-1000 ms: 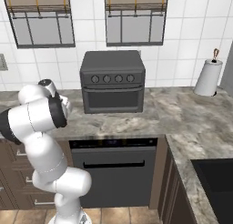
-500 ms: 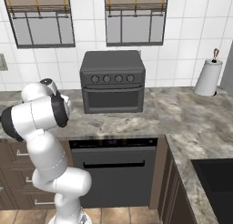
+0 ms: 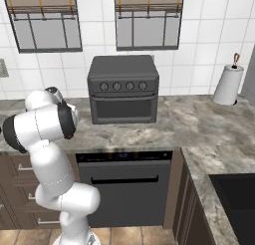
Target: Place the ketchup and ketchup from the counter to the top shelf of the fridge. If the existing items in the fridge are on the top shelf, move them to other shelves.
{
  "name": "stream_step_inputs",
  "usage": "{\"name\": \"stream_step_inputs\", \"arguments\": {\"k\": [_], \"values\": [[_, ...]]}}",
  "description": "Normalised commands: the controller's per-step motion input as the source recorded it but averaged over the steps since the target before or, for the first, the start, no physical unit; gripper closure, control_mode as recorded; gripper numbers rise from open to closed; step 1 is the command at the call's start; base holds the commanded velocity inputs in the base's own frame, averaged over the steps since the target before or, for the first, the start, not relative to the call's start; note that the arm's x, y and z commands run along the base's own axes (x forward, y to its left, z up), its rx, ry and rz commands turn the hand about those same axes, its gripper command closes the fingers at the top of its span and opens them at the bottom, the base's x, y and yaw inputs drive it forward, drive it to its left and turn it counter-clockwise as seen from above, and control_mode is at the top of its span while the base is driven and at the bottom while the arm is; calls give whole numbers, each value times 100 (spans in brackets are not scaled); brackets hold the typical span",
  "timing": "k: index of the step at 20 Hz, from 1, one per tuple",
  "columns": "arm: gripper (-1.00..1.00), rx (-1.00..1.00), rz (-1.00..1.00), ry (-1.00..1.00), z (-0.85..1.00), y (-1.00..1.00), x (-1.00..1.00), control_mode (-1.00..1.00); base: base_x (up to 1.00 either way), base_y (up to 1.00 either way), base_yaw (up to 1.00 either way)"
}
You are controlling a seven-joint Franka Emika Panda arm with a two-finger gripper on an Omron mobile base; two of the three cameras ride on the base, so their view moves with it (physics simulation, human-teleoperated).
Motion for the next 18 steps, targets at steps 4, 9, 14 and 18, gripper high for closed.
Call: {"name": "stream_step_inputs", "arguments": {"k": [4,9,14,18], "values": [[-100,0,0,-4,-2,0,0,-100,0,0,0],[-100,0,0,-5,0,0,0,-100,0,0,0],[-100,0,0,-5,0,0,0,-100,0,0,0],[-100,0,0,-5,0,0,0,-100,0,0,0]]}}
